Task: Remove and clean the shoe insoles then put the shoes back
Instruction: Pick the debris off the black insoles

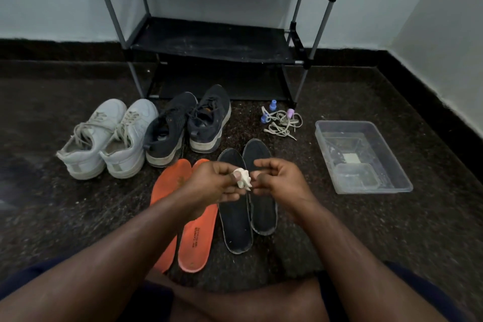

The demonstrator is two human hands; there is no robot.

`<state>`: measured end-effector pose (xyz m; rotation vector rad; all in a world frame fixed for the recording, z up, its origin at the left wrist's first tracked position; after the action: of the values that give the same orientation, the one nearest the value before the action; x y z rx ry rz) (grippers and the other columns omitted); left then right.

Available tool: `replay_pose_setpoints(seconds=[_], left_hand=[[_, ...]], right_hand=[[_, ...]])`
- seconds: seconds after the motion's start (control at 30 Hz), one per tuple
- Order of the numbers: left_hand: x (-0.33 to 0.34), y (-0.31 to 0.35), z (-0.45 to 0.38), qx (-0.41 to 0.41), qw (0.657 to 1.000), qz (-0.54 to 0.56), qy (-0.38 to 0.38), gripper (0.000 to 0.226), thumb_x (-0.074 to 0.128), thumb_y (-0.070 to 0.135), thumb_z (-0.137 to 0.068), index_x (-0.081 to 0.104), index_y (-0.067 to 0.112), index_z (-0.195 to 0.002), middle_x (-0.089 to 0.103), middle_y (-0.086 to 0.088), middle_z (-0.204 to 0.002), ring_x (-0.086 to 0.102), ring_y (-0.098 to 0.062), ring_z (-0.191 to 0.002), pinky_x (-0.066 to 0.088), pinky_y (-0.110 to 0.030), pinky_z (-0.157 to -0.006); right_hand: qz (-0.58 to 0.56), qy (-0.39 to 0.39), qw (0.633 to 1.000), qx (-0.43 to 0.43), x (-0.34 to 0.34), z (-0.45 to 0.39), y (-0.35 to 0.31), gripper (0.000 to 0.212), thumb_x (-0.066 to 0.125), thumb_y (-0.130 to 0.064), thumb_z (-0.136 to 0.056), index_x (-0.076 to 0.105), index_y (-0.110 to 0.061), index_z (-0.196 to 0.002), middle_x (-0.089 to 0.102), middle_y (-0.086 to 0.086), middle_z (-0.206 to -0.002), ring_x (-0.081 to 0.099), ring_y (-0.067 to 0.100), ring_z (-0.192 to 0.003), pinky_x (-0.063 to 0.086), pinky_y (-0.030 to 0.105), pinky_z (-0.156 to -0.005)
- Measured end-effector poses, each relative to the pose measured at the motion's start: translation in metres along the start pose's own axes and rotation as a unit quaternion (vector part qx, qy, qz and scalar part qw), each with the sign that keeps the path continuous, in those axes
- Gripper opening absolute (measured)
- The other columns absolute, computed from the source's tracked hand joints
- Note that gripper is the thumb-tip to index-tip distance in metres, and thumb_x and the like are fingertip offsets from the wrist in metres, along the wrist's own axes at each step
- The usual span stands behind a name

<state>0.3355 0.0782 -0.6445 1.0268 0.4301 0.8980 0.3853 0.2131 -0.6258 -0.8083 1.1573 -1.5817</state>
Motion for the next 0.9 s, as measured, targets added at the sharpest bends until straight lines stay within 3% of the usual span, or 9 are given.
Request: replay_pose_setpoints(seconds=[0.1,0.2,0.33,0.47,0.57,0.63,0.7,0.9], left_hand=[[-0.011,0.005,0.014,0.016,1.0,0.006,0.027,0.012,0.062,0.007,-0.096,0.067,0.004,-0.106,0.073,-0.017,-0.094,0.071,-0.017,-0.078,0.057,-0.023,-0.065],[-0.021,0.002,0.023,0.028,0.997,0.041,0.05,0.013,0.065,0.006,-0.093,0.065,0.001,-0.105,0.074,-0.013,-0.088,0.071,-0.018,-0.079,0.058,-0.024,-0.067],[-0.026,0.002,0.022,0.027,0.996,0.055,0.063,0.014,0.062,0.006,-0.095,0.061,0.001,-0.109,0.075,-0.015,-0.092,0.073,-0.022,-0.084,0.058,-0.029,-0.074],[-0.019,0.005,0.018,0.017,0.998,0.048,0.034,0.014,0.061,0.007,-0.096,0.06,0.002,-0.109,0.073,-0.02,-0.105,0.073,-0.029,-0.096,0.059,-0.036,-0.081],[-0.013,0.007,0.013,0.029,0.999,0.013,0.025,0.009,0.065,0.005,-0.094,0.063,0.004,-0.103,0.071,-0.019,-0.096,0.072,-0.023,-0.085,0.059,-0.032,-0.074],[-0.016,0.007,0.01,0.035,0.999,-0.008,0.038,0.008,0.067,0.001,-0.091,0.064,0.006,-0.096,0.07,-0.018,-0.09,0.069,-0.018,-0.077,0.058,-0.028,-0.069],[-0.02,0.008,0.008,0.034,0.998,-0.009,0.048,0.01,0.065,-0.001,-0.09,0.062,0.008,-0.094,0.068,-0.015,-0.089,0.067,-0.015,-0.073,0.057,-0.027,-0.067],[-0.002,0.0,0.007,0.003,0.999,0.03,-0.026,0.025,0.067,0.016,-0.094,0.063,0.01,-0.118,0.073,-0.013,-0.106,0.072,-0.021,-0.091,0.058,-0.032,-0.079]], right_hand=[[0.005,-0.055,0.998,-0.005,0.019,0.005,-0.001,0.035,0.072,-0.002,-0.084,0.061,-0.008,-0.116,0.071,0.013,-0.088,0.069,0.018,-0.073,0.057,0.031,-0.064],[0.004,-0.053,0.998,-0.026,0.023,0.004,-0.005,0.028,0.074,0.0,-0.081,0.067,-0.007,-0.107,0.068,0.01,-0.08,0.066,0.016,-0.07,0.056,0.028,-0.059],[-0.008,-0.003,0.999,-0.034,0.004,0.0,-0.006,0.012,0.065,0.0,-0.088,0.071,-0.006,-0.095,0.061,0.008,-0.073,0.062,0.019,-0.072,0.057,0.032,-0.067],[-0.02,-0.041,0.999,-0.016,0.009,0.0,0.0,0.018,0.066,-0.008,-0.09,0.068,-0.009,-0.108,0.07,0.01,-0.094,0.067,0.019,-0.088,0.056,0.038,-0.081],[0.023,-0.063,0.998,-0.016,0.021,0.001,0.001,0.027,0.071,-0.007,-0.086,0.066,-0.007,-0.113,0.071,0.01,-0.091,0.068,0.013,-0.075,0.057,0.026,-0.066],[0.046,-0.024,0.998,-0.038,0.011,-0.002,-0.006,0.021,0.074,-0.003,-0.082,0.07,-0.006,-0.103,0.068,0.009,-0.079,0.062,0.007,-0.06,0.052,0.02,-0.055],[0.046,0.01,0.997,-0.057,-0.004,-0.005,-0.01,0.016,0.075,-0.003,-0.081,0.072,-0.008,-0.095,0.066,0.007,-0.075,0.06,0.007,-0.059,0.05,0.019,-0.056],[0.019,-0.005,0.997,-0.07,0.003,-0.01,-0.005,0.012,0.072,0.0,-0.083,0.07,-0.005,-0.094,0.067,0.017,-0.08,0.064,0.017,-0.071,0.055,0.029,-0.067]])
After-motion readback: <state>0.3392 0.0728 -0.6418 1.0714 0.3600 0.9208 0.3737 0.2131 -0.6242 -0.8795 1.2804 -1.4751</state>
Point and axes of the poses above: each hand's wrist, its own z-axis away from the middle knuckle, its own x-axis out of the palm, y = z × x, the point moved 10 cm from there along -z, towards the middle knuckle
